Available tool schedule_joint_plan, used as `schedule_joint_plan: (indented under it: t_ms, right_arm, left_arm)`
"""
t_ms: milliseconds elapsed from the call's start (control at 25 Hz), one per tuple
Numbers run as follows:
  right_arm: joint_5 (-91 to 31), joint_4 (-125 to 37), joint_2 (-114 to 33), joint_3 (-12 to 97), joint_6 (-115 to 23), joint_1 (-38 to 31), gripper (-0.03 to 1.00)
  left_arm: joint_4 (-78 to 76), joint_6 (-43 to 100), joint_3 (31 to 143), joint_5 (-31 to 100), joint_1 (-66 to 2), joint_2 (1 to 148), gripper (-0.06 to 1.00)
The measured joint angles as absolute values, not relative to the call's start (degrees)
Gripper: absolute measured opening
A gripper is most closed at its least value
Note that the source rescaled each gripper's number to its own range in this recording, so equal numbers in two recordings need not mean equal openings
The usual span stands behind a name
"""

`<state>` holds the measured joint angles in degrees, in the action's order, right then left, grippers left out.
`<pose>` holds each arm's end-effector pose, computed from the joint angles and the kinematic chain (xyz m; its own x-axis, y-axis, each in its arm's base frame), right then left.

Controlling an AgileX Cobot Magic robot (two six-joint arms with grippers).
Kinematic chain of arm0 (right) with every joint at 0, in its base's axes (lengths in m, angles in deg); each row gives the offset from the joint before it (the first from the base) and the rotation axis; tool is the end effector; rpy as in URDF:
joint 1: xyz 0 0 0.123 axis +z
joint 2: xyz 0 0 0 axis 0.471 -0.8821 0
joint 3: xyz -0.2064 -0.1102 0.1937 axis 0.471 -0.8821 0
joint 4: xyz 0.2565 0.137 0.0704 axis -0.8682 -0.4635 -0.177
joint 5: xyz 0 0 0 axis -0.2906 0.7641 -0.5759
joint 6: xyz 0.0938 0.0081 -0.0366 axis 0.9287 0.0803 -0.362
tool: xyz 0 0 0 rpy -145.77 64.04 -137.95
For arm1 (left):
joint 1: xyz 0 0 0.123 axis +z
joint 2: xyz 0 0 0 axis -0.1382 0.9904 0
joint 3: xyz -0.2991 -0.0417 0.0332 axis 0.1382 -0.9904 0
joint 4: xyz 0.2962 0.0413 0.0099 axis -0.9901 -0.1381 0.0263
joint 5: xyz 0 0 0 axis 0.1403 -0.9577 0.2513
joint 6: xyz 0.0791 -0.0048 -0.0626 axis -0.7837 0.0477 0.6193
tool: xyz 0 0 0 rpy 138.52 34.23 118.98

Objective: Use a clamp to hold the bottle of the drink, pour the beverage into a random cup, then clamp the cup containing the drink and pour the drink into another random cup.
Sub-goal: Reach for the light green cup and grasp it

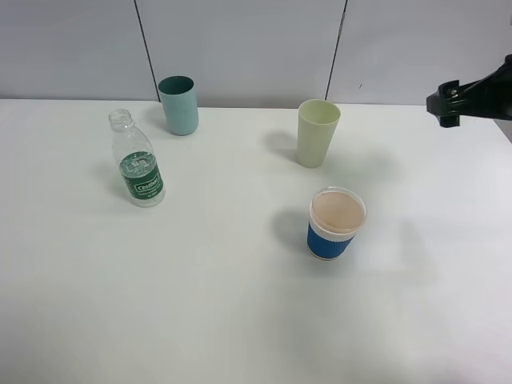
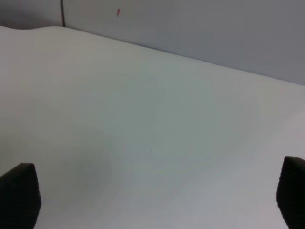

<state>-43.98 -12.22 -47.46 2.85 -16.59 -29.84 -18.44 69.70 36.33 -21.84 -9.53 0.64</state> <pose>0.3287 -0.0063 0.2223 -0.4719 -0.2822 -0.8353 -0.1476 0.9593 -0.2407 0.0264 0.0052 0.2981 -0.4318 -0.0726 -0.8991 -0.0618 0.9968 -0.0509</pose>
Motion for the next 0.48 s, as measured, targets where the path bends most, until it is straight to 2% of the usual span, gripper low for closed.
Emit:
schedule_joint_plan:
  t_ms: [480]
  right_arm:
    - [-50.89, -2.79, -56.07, 2.88, -16.59, -29.84, 1.00]
  left_arm:
    - [-18.44, 69.70, 36.33, -22.01, -9.53, 0.64, 1.00]
